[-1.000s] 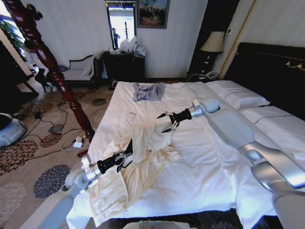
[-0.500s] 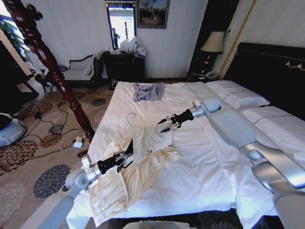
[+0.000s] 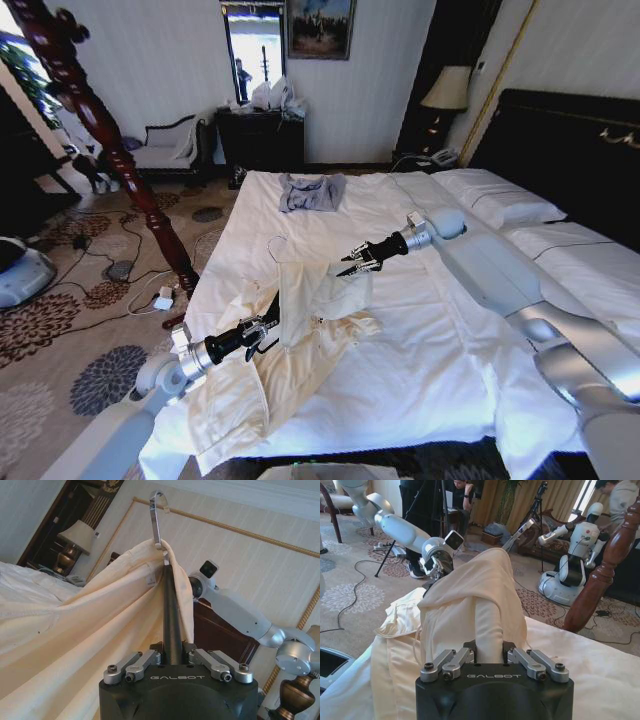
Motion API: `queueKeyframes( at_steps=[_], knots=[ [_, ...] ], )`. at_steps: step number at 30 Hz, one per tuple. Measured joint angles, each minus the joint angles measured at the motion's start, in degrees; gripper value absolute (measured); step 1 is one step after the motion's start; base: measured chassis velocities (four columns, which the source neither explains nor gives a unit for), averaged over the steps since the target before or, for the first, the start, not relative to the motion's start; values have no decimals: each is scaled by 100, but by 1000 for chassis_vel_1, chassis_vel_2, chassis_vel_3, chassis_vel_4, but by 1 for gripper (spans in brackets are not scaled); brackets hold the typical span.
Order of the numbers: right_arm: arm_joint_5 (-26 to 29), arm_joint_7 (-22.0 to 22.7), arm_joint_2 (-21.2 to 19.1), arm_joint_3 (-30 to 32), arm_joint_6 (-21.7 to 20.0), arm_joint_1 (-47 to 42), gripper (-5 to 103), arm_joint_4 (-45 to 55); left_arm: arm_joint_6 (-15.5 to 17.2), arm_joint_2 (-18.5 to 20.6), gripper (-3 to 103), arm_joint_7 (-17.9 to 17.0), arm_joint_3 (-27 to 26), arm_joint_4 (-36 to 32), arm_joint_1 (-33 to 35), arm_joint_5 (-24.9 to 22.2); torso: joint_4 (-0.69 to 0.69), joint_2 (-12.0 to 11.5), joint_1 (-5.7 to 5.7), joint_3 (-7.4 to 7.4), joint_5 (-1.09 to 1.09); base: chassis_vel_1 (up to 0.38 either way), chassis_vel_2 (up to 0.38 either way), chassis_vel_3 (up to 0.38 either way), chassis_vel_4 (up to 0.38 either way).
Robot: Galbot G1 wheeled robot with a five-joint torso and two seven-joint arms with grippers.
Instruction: Pick up the clothes from the bed and hang them on the clothes hanger.
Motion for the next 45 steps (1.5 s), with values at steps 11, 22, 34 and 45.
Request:
queueKeyframes(
  at_steps=[11,22,34,45],
  knots=[
    [62,-23,-341,407,55,-384,23,211,-177,-1,38,-138,-120,-233,123,190,-2,0,0,0,0,0,0,0,0],
    [412,63,-981,1156,129,-883,23,511,-331,75,82,-142,-803,-454,1012,412,-2,0,0,-1,1,0,0,0,0],
    [498,262,-1383,1442,265,-1689,23,949,-132,-1240,100,-3419,-1991,-715,1413,430,1,0,-1,0,2,0,0,0,0],
    [453,308,-1382,1296,360,-1576,23,1061,191,-1379,100,-4151,-1333,-304,931,1335,-1,0,2,1,0,0,0,0,0]
  ],
)
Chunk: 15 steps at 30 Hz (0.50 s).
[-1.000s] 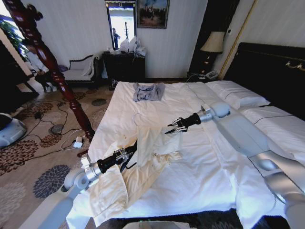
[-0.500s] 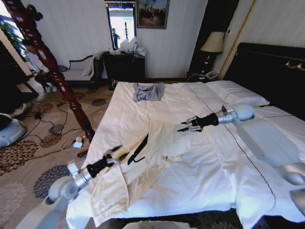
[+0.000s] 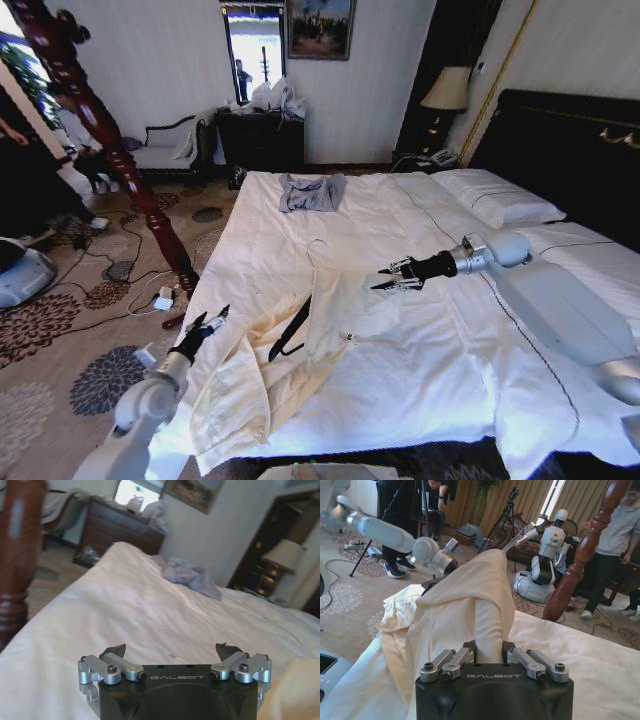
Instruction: Pick up the clothes from the bed and hang them on the clothes hanger.
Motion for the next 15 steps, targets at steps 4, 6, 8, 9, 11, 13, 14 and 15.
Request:
queueKeyframes(
  at_steps=[4,6,8,9,11,13,14,15],
  knots=[
    [-13,0,-27,-2,55,-24,23,5,814,158,100,-166,31,-368,70,-162,-2,0,-1,0,2,0,0,0,0],
    [-17,-3,-9,-12,73,-18,23,-9,1248,235,100,-369,78,-566,121,-187,1,0,-1,0,0,0,0,0,0],
    [-21,-7,9,-32,85,8,23,-30,1582,311,100,-550,140,-777,175,-223,3,0,0,0,1,0,0,0,0],
    [-26,-13,26,-49,92,36,23,-45,1731,364,100,-628,195,-910,209,-229,2,0,-1,0,1,0,0,0,0],
    [-37,-20,56,-73,103,85,23,-74,1848,445,100,-701,280,-1039,237,-204,0,0,-1,0,1,0,0,0,0],
    [-49,-25,85,-94,113,127,23,-100,1918,503,100,-769,344,-1095,243,-192,-1,0,-1,-1,1,0,0,0,0],
    [-72,-31,131,-117,125,178,23,-133,1973,534,100,-864,409,-1084,207,-206,1,0,-1,0,0,0,0,0,0],
    [-81,-33,158,-129,131,204,23,-146,1986,539,100,-931,452,-1030,145,-238,3,0,-1,0,0,0,0,0,0]
  ],
)
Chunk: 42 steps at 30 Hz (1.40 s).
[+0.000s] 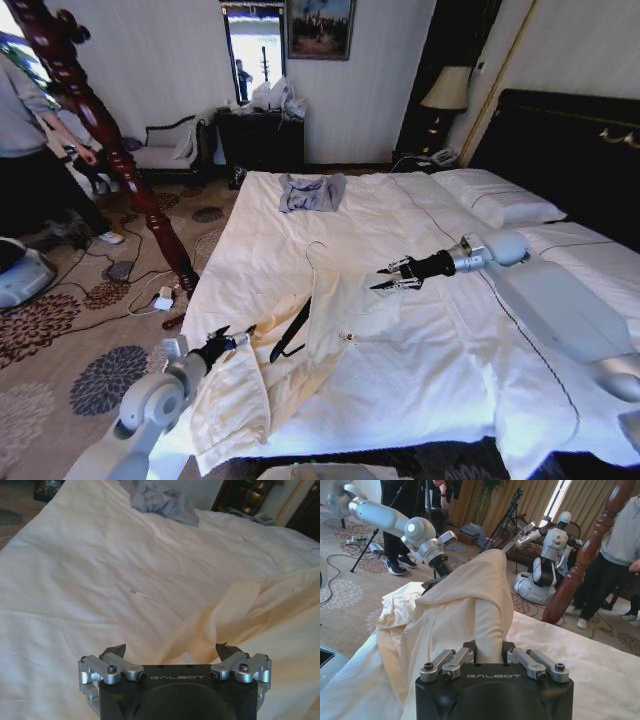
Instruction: Pick up the clothes from the bed and hang them on the clothes hanger.
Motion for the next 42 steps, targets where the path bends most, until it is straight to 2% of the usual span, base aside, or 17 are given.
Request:
queueKeyframes(
  at_steps=[7,13,14,19,22,25,26,28,30,31,34,36,37,41,42],
  knots=[
    [-12,-5,82,-56,4,91,23,-2,-45,-45,100,-59,307,219,-458,-27,-4,0,0,0,0,0,0,0,0],
    [8,6,150,-77,-11,205,23,29,-90,-149,100,-99,877,366,-998,221,-2,0,0,0,0,0,0,0,0],
    [16,10,151,-83,-15,224,23,30,-100,-180,103,-98,964,410,-1084,249,-2,0,0,0,0,0,0,0,0],
    [41,32,158,-92,-19,260,23,31,-207,-377,97,-68,1305,686,-1507,320,-2,0,0,0,0,0,0,0,0],
    [50,43,178,-103,-19,261,23,31,-242,-518,82,-105,1500,893,-1778,343,-3,0,0,0,0,0,0,0,0],
    [53,50,206,-112,-19,268,23,30,-248,-579,77,-133,1599,988,-1881,361,-4,0,0,0,0,0,0,0,0],
    [55,54,238,-120,-19,285,23,23,-262,-610,66,-136,1671,1050,-1936,388,-2,-1,0,0,0,0,0,0,0],
    [57,55,254,-126,-18,296,23,16,-280,-622,66,-134,1704,1077,-1950,402,-2,-1,0,0,0,0,0,0,0],
    [58,56,277,-135,-12,313,23,0,-327,-625,55,-95,1717,1092,-1951,409,-1,0,0,0,0,0,0,0,0],
    [58,56,287,-141,-3,319,23,-12,-367,-617,50,-37,1712,1091,-1934,409,-2,-1,0,0,0,0,0,0,0],
    [58,56,295,-145,9,321,23,-21,-420,-596,44,32,1682,1092,-1898,409,-2,0,0,0,0,0,0,0,0],
    [58,56,319,-148,24,329,23,-45,-552,-559,33,156,1589,1073,-1817,401,-2,-1,-1,-1,0,0,0,0,0],
    [58,56,319,-148,24,329,23,-45,-552,-559,33,156,1589,1073,-1817,401,-2,-1,-1,-1,0,0,0,0,0],
    [34,57,375,-154,54,350,23,-127,-818,-509,12,260,1343,982,-1657,245,-2,0,-1,0,-1,0,0,0,0],
    [34,57,375,-154,54,350,23,-127,-818,-509,12,260,1343,982,-1657,245,-2,0,-1,0,-1,0,0,0,0]
  ],
)
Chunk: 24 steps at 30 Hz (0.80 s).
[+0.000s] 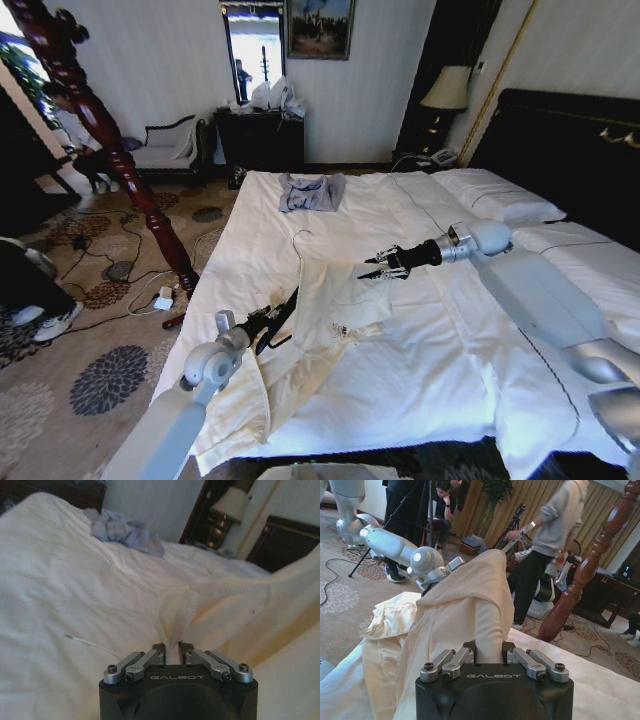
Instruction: Pick up the clothes from the bed and hang them on the clothes hanger.
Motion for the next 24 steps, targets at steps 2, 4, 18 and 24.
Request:
queueKeyframes(
  at_steps=[2,4,18,24],
  knots=[
    [-27,11,13,-3,14,8,23,-33,-61,19,7,23,-102,-38,50,-83,0,0,0,0,0,0,0,0,0],
    [-103,79,26,-4,44,30,23,-101,-216,78,1,109,-378,-149,150,-274,0,0,0,0,-1,0,0,0,0],
    [-301,1423,-145,24,-20,-103,23,-45,-571,942,0,-119,-1178,-1068,-438,-2160,-1,0,0,0,0,0,0,0,0],
    [-90,2084,-309,69,-99,-310,23,142,-508,1256,0,-422,-1256,-1341,-941,-2732,-1,0,0,0,0,0,0,0,0]
  ],
)
